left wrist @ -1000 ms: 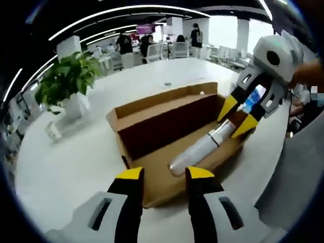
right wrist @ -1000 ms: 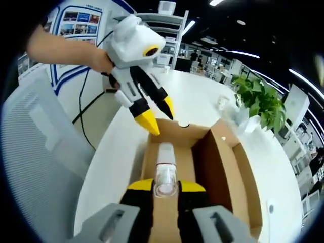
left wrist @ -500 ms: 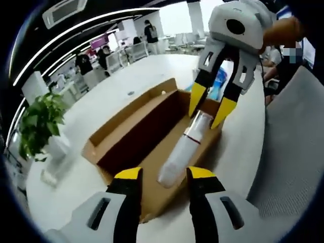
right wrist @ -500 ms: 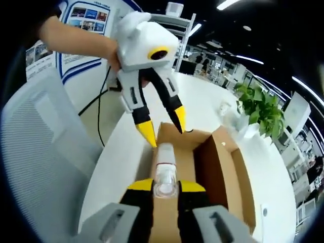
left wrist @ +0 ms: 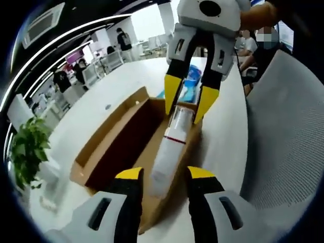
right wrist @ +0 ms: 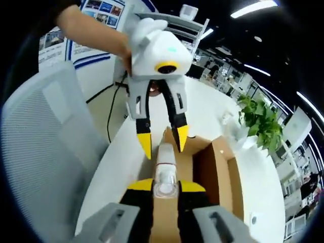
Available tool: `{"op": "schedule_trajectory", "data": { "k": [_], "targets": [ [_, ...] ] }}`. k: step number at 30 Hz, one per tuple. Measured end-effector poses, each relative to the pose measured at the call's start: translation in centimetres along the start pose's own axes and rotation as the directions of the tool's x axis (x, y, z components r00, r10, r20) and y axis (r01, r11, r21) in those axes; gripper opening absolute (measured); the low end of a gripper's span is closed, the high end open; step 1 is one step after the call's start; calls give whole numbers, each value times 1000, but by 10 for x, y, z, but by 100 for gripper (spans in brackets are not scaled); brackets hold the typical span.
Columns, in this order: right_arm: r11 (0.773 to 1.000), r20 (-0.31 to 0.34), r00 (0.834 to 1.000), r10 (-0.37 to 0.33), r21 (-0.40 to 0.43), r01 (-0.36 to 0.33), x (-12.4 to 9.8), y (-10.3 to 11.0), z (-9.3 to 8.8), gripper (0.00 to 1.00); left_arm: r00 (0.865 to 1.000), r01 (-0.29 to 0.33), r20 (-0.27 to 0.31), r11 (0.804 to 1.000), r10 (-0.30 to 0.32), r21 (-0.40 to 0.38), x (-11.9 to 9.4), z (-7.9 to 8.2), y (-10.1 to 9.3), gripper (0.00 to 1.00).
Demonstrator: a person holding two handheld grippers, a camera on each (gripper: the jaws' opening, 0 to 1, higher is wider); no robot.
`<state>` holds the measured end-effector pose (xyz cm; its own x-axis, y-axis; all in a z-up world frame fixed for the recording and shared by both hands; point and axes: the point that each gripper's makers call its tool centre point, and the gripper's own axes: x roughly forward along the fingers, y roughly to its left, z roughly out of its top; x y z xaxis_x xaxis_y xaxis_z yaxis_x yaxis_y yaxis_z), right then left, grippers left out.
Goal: Operate the shoe box by opening the lid, removing the specified soft item, and placing it in the target area until the item is outside and the box remains undamaged.
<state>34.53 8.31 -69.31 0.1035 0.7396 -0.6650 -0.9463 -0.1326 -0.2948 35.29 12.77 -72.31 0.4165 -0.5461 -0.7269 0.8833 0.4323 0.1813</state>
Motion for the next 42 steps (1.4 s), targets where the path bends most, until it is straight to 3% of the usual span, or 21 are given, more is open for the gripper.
{"op": "schedule_trajectory", "data": {
  "k": [9,18,25,29,34,38,40,42],
  "targets": [
    [997,27,1000,0,-74,2,-9,7,9,12,999,48,8,997,-49,58,5,8,-11,25],
    [993,22,1000,7,-119,-5,-15,13,8,12,998,56,17,992,-58,110,8,12,-21,22],
    [990,34,999,32,-139,-27,-17,23,2,14,998,65,-12,990,-64,127,10,10,-34,19],
    [992,46,999,28,-121,-22,-16,25,2,15,997,70,-15,993,-69,94,12,8,-41,19],
    [999,94,995,38,20,-40,-18,27,3,14,997,73,-27,997,-72,37,14,5,-49,19],
    [990,122,992,21,139,-38,-20,26,2,16,998,53,-29,998,-53,17,13,1,-50,19],
    [972,135,991,13,231,-44,-20,26,1,18,999,43,-28,999,-42,15,12,0,-50,19],
    [938,164,986,2,342,-59,-21,25,2,20,999,32,-27,999,-32,11,12,0,-49,18]
  ]
}}
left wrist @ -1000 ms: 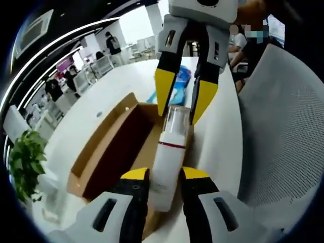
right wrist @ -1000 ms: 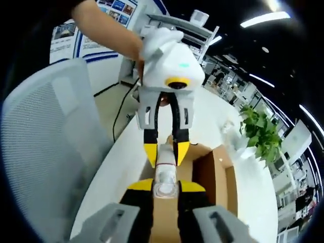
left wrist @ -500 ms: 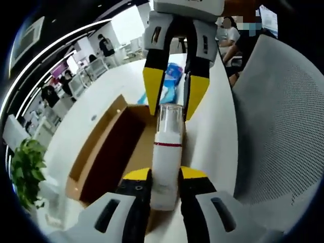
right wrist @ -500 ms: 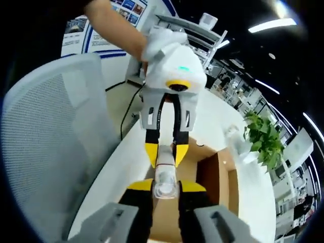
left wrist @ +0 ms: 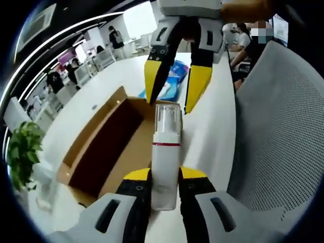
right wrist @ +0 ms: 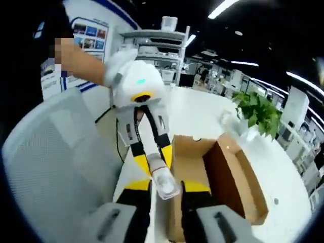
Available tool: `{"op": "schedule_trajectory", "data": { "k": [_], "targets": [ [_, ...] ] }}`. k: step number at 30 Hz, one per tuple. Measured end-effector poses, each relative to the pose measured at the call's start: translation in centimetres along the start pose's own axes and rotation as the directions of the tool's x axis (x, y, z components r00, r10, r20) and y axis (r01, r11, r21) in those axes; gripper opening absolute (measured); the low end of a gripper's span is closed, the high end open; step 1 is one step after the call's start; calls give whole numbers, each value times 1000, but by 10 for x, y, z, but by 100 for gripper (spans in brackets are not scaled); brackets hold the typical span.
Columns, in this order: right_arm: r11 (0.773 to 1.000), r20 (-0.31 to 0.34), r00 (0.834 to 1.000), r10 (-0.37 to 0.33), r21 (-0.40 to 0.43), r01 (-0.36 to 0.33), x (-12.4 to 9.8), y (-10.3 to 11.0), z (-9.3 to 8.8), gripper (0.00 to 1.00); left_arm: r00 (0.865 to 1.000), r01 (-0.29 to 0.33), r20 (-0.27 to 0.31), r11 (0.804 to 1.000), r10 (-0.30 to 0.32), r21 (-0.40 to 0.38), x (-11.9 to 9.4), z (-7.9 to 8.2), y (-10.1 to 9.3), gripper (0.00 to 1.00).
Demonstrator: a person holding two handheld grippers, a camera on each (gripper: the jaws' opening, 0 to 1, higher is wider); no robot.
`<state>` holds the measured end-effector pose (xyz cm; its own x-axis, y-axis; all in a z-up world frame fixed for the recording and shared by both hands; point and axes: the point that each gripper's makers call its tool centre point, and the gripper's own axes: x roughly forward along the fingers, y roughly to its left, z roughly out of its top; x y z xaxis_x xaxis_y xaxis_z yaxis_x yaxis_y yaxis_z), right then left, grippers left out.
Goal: Operate the shoe box by opening the lid, removing the specified soft item, and placing it in the target area until the item is outside and the box remains undamaged.
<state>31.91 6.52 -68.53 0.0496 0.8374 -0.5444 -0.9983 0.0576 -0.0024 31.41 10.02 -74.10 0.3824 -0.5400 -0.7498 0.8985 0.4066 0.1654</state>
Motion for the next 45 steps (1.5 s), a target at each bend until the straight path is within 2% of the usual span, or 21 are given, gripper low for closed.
{"op": "schedule_trajectory", "data": {
  "k": [1,3,7,9,13,16,19,21,24,26,29,33,35,36,38,41,45],
  "targets": [
    [998,18,1000,-1,65,-1,0,-1,1,21,1000,-10,1,1000,10,1,0,0,0,18],
    [990,28,1000,4,144,-8,0,-1,-2,23,1000,-21,4,1000,21,3,-1,1,0,18],
    [967,66,998,-11,255,-6,-1,-5,-1,23,999,-44,2,999,44,27,-2,2,0,19],
    [936,81,997,-19,351,-11,-1,-8,-2,24,998,-57,8,998,57,36,-2,4,0,19],
    [902,91,995,-32,433,-10,-1,-10,-5,24,997,-80,11,995,79,58,-2,6,-1,19],
    [857,100,994,-34,516,-23,1,-8,-8,25,995,-95,16,993,94,73,-2,8,-3,19],
    [829,97,995,-33,558,-27,2,-8,-12,24,994,-105,17,991,104,83,-1,10,-5,19],
    [792,105,994,-36,609,-36,3,-6,-14,24,994,-108,18,990,107,86,-1,11,-5,19],
    [770,99,994,-38,637,-34,3,-6,-19,23,993,-115,19,988,114,100,0,13,-7,19],
    [727,104,994,-28,685,-51,4,-3,-20,23,993,-120,18,986,119,111,1,14,-7,19],
    [694,116,993,-28,717,-64,4,-3,-20,19,992,-129,19,984,127,125,1,16,-8,19],
    [667,114,993,-13,741,-77,3,0,-21,17,991,-133,20,981,131,144,1,16,-9,19],
    [646,115,993,5,758,-91,1,2,-21,16,991,-134,20,979,133,156,2,17,-10,19],
    [642,114,993,13,761,-95,0,4,-20,16,991,-132,22,979,130,158,3,17,-10,19],
    [659,107,994,13,747,-89,-1,4,-20,15,991,-132,30,979,129,154,3,18,-10,19],
    [644,92,996,16,761,-81,-3,3,-21,15,991,-135,36,979,131,152,6,20,-9,20],
    [655,80,997,17,752,-72,-7,1,-20,14,992,-128,37,981,124,145,7,25,-9,20]
  ]
}}
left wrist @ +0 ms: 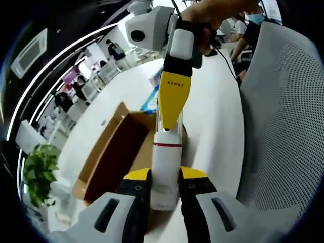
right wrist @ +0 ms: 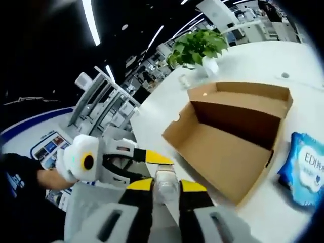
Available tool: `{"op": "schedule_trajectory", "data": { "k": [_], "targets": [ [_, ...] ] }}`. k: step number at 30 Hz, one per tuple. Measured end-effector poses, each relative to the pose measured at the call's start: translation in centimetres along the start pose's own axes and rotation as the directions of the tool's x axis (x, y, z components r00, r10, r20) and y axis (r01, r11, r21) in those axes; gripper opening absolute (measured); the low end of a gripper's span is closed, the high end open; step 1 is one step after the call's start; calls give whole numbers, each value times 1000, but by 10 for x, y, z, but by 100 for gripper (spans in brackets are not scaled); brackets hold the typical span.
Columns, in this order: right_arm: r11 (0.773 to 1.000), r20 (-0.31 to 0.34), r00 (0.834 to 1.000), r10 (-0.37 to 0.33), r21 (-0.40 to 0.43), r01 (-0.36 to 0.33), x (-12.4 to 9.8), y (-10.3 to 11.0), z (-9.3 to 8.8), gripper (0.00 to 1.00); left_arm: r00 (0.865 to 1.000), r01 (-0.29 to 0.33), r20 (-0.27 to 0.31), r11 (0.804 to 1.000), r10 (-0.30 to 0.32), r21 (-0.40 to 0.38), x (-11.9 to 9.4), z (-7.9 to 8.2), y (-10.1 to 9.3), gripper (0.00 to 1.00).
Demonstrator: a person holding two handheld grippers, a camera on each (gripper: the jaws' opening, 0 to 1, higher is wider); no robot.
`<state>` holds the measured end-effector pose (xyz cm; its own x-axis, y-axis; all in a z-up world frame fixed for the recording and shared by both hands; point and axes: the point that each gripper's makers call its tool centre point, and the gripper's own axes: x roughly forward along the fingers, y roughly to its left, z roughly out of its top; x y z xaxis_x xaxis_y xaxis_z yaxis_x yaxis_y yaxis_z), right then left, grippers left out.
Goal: Operate the shoe box by opening the lid, removing the specified soft item, and placing it in the target area until the item is outside and the box remains undamaged.
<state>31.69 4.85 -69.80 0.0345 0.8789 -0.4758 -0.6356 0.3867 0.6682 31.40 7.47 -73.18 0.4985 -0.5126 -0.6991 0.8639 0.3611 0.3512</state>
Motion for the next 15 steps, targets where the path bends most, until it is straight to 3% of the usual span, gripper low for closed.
{"op": "schedule_trajectory", "data": {
  "k": [6,9,15],
  "targets": [
    [1000,17,1000,0,-1,0,-8,1,10,14,999,-16,34,1000,16,-4,-3,10,8,21],
    [1000,24,1000,-2,-14,3,-12,1,17,14,999,-36,39,999,34,36,-2,13,10,20],
    [998,19,1000,-5,-55,6,-19,2,25,14,996,-35,86,998,40,-54,-3,23,16,24]
  ]
}}
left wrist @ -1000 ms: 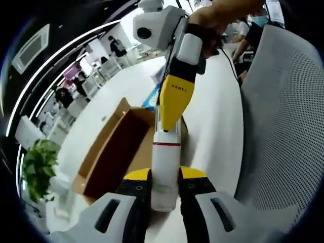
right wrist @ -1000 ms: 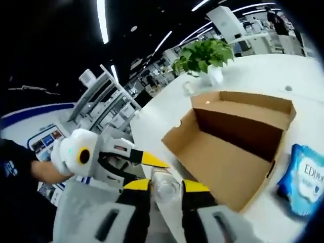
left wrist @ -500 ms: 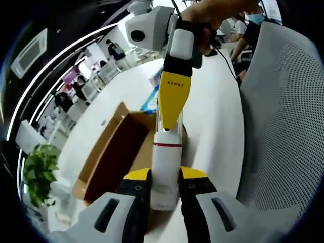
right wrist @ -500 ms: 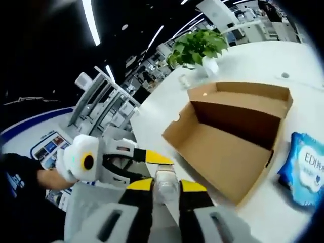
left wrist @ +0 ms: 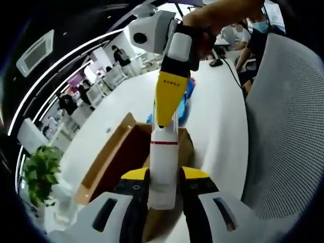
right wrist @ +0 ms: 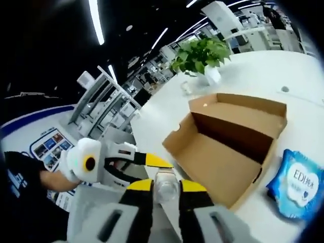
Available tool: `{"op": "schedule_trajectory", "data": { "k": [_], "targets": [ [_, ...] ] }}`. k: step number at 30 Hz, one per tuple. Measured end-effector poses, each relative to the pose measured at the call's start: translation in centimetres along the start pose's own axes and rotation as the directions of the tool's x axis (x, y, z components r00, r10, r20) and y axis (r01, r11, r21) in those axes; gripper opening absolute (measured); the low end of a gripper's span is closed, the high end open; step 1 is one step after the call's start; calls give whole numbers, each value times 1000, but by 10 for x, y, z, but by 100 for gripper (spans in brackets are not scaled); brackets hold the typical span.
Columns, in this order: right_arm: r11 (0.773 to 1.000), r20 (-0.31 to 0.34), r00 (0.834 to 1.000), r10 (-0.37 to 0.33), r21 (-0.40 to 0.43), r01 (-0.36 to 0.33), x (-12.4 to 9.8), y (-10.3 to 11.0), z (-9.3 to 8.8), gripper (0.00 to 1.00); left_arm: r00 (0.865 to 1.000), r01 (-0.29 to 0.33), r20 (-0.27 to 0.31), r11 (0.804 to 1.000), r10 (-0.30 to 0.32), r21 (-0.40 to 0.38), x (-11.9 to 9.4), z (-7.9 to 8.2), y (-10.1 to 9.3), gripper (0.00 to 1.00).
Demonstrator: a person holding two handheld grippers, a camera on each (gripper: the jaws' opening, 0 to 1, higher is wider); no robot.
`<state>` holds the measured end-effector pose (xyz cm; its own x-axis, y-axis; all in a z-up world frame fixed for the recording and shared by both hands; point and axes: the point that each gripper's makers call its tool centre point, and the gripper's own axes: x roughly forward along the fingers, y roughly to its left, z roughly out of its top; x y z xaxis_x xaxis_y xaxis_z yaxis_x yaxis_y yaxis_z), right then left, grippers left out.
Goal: Operate the shoe box by opening the lid, removing the specified soft item, and placing it in the target area until the item is outside and the box remains undamaged.
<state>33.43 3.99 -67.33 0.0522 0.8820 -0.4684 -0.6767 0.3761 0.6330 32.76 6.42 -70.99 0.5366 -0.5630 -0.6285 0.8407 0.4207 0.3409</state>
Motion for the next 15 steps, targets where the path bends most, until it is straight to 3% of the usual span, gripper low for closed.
{"op": "schedule_trajectory", "data": {
  "k": [15],
  "targets": [
    [997,-17,999,-38,-73,37,-19,-15,18,14,999,-37,-1,998,37,-44,-6,-10,13,31]
  ]
}}
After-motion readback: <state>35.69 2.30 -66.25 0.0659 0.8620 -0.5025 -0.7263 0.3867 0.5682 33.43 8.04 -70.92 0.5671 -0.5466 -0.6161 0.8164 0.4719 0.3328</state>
